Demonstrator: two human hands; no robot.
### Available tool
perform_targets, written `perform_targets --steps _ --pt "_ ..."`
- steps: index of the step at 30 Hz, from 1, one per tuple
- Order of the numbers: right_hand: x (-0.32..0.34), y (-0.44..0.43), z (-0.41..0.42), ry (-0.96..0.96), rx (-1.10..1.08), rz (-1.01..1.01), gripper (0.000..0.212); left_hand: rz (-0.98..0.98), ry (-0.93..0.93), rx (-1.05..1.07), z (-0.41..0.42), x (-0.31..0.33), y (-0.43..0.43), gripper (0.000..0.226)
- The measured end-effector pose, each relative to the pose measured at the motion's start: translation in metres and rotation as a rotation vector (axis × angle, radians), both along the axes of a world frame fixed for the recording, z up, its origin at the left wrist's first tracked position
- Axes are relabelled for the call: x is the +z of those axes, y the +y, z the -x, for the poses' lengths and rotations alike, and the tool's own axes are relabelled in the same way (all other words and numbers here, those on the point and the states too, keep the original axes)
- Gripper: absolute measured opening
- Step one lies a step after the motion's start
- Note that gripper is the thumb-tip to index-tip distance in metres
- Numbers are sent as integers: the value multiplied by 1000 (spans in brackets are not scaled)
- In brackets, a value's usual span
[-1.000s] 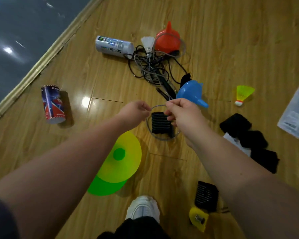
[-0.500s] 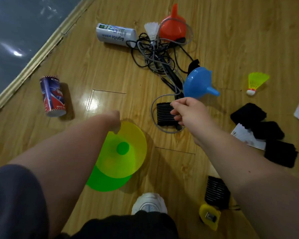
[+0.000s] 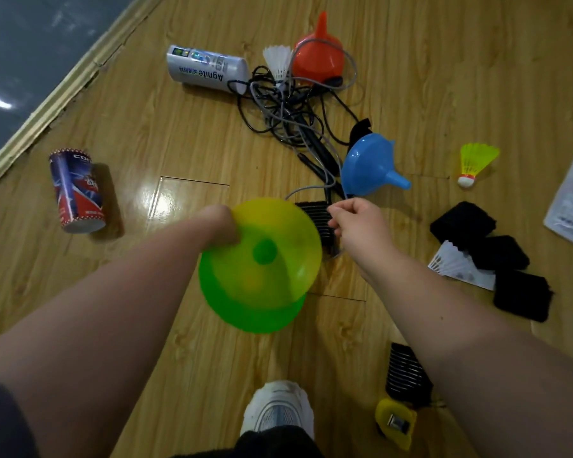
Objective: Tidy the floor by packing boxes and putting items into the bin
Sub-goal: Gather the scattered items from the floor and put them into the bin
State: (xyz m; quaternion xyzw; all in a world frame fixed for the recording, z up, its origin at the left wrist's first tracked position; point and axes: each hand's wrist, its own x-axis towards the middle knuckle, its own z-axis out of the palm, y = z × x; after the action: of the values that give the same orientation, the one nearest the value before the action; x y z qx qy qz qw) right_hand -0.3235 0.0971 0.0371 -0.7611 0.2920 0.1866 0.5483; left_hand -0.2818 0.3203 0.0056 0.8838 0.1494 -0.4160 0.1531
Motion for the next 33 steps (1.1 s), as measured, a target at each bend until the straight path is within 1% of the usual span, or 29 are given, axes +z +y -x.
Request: perform_targets --steps 3,5,6,7,9,11,13,15,16,19,20,21,23,25,27,30,31,32,33 --pt "-20 -9 -2 14 -51 163 10 153 -78 251 -6 7 -2 41" --pt "-31 -12 -3 58 -47 279 5 218 -100 402 -6 8 3 42" --pt "-36 -12 -3 88 -41 331 10 265 -114 493 -7 8 7 43" --pt "-41 -12 -5 124 -39 371 20 326 -127 592 -7 6 12 44" --pt "-48 -9 -9 206 -60 399 47 456 -136 777 -7 3 17 48" --pt "-55 -2 -14 263 -104 330 73 555 -115 908 -7 -1 18 47" --pt "-63 8 -17 300 -99 290 83 647 -74 1010 -7 -2 16 39" --pt "-73 15 -17 333 -57 329 80 759 -47 1096 -8 -2 15 24" --pt "-77 17 -17 346 -41 335 73 799 -47 1128 -10 -2 15 19" --pt "-83 21 -17 355 25 292 37 876 -71 1212 -17 -3 12 20" --pt "-81 21 -16 344 69 314 30 910 -72 1225 -19 -3 8 21" --pt "-80 21 -13 322 118 350 27 947 -70 1222 -20 -4 2 25" --pt "-76 17 -8 249 196 435 26 992 -60 1201 -23 -8 -14 39" --pt "-70 11 -4 140 193 486 29 1023 -52 1215 -28 -12 -30 47" --pt "-62 7 -6 -78 183 554 34 1062 -40 1244 -32 -17 -40 48" --pt "-44 4 -20 -432 141 842 40 1085 -57 1331 -38 -23 -49 48" --pt "-40 0 -26 -502 87 932 45 1079 -60 1346 -39 -24 -51 48" --pt "-37 -5 -34 -527 45 986 54 1070 -55 1351 -39 -24 -54 48" --pt "-34 -11 -43 -489 35 988 65 1065 -46 1350 -40 -24 -56 49"
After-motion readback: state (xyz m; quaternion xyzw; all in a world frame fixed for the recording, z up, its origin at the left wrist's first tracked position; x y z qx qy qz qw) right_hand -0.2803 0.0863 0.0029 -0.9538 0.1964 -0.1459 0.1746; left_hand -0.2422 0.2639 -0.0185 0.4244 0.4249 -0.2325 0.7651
